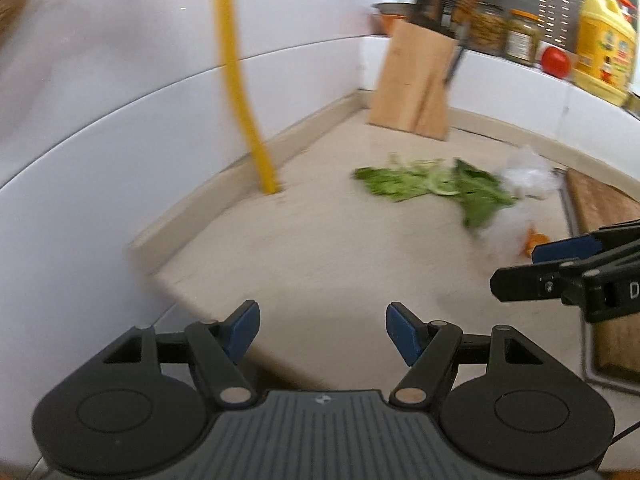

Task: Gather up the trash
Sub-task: 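Move both open tools back up to the countertop pile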

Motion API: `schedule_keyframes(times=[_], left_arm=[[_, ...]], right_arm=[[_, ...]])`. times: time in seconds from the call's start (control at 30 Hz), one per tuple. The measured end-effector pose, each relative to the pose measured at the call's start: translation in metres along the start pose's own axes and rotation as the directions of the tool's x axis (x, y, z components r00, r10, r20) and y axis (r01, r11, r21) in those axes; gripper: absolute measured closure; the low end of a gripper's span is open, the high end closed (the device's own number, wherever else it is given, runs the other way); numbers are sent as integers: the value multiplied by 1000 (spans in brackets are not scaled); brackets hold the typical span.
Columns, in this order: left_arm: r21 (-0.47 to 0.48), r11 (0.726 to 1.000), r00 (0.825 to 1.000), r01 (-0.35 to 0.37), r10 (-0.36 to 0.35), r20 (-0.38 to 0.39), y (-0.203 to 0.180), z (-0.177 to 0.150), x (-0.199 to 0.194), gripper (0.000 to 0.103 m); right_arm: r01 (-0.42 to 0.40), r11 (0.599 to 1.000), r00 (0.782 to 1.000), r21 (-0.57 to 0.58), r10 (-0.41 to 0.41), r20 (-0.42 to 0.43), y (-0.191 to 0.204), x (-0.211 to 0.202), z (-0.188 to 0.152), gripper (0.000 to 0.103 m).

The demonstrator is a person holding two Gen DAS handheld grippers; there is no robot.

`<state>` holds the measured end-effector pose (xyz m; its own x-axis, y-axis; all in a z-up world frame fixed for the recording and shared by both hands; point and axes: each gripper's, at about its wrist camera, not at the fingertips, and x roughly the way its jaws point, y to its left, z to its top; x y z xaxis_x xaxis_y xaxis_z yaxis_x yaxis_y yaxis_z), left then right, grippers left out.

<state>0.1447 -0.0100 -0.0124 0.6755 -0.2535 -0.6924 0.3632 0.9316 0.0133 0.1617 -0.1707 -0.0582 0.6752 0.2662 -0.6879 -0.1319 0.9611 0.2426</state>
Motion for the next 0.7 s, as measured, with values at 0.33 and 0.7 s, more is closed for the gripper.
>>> schedule_keyframes(times=[0.33, 0.7], left_arm=[[109, 990, 996, 88, -89, 8, -52, 48, 41, 39], [124, 972, 980, 201, -199, -28, -81, 64, 70, 38]], right_arm=[[144, 980, 987, 138, -151, 45, -80, -35, 0, 21], [215, 958, 972, 190, -229, 57, -129, -39, 6, 20]])
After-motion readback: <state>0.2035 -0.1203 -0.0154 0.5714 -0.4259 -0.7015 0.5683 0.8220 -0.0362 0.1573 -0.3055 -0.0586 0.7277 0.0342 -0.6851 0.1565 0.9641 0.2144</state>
